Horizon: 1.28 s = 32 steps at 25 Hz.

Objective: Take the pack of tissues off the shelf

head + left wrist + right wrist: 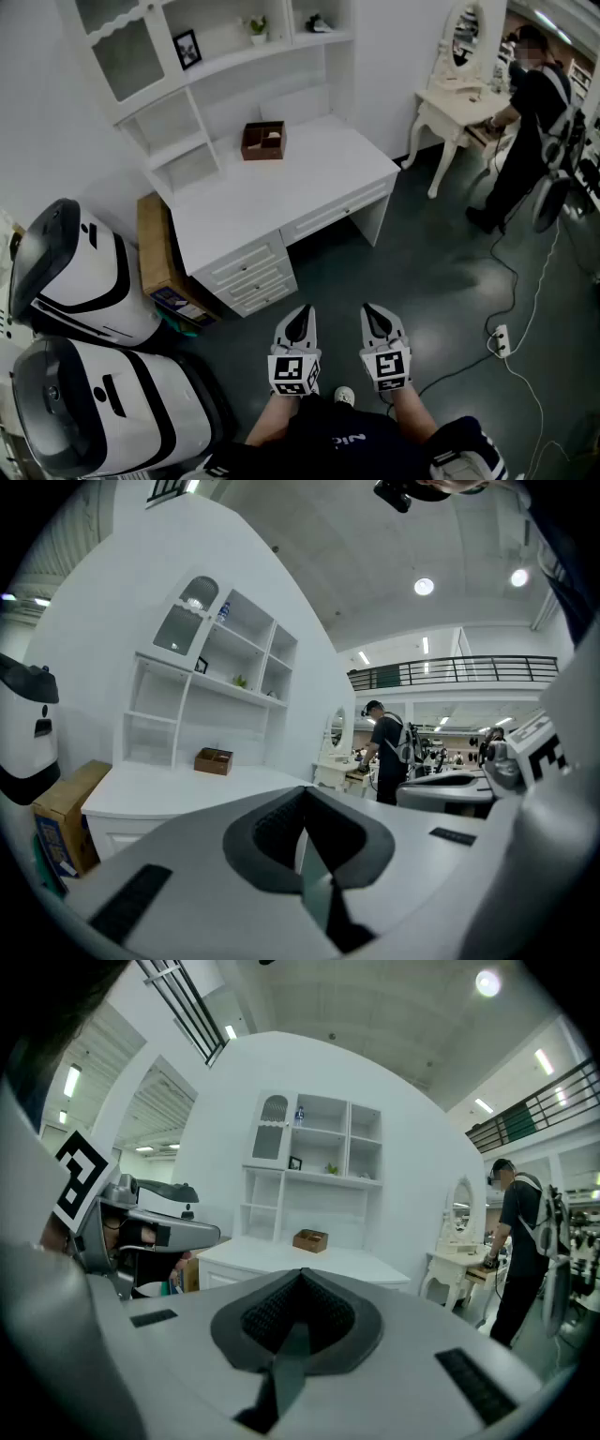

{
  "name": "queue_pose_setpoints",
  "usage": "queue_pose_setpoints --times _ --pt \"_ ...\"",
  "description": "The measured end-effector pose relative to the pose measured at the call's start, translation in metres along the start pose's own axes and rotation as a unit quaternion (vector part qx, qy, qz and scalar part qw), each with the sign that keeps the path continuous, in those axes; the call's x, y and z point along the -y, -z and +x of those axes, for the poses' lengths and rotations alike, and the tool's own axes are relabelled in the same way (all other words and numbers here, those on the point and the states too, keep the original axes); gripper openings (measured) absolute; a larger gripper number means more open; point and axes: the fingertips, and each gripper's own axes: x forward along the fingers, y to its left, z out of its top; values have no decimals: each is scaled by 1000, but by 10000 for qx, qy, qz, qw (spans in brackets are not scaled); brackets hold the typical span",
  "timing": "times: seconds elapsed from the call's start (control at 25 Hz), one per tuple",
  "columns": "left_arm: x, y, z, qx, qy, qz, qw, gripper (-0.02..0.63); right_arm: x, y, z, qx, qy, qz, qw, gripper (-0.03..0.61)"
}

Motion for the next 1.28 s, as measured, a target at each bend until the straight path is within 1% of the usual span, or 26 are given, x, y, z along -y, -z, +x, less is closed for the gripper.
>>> queue_pose_setpoints --times 0.2,0.32,0.52,0.56,0.6,0.64,0.68,0.72,0.8,0.84,0.92,1.0,1.16,1.28 --pt "-5 0 -3 21 58 16 10000 2 -5 2 2 -34 71 28 10000 8" --pt "-11 1 -5 4 72 -30 10000 3 -9 0 5 -22 41 19 10000 8" --pt "-20 3 -6 -36 217 -154 9996 3 -20 0 13 -39 27 103 9999 11" --pt "-21 2 -6 -23 281 -185 9994 19 -22 0 14 -40 3 158 9999 12" --pt "-21 1 -6 -14 360 -221 9991 64 -24 1 16 -44 -57 227 9997 48" --pt "-22 0 -5 -4 443 -259 9987 113 -27 0 18 -43 -129 297 9995 146" --pt "-23 -1 -3 7 520 -293 9982 151 -29 -1 20 -30 -173 355 9992 220" --pt "-24 -1 -2 14 590 -321 9977 189 -30 -3 21 -8 -172 396 9991 251" --pt "-26 -1 1 -9 718 -334 9969 274 -29 -5 23 19 -103 438 9990 293" --pt "-27 -1 1 -34 774 -314 9965 295 -29 -5 23 13 -60 445 9990 311" --pt "-29 0 2 -84 871 -262 9958 315 -29 -5 23 -7 41 448 9990 331" --pt "-30 1 4 -152 989 -254 9947 334 -28 -7 23 -20 147 435 9989 334" --pt "-31 8 12 -350 1301 -378 9902 337 -30 -10 30 -27 304 363 9989 334" --pt "-32 14 14 -389 1367 -243 9896 336 -35 -5 32 -43 389 404 9984 330"
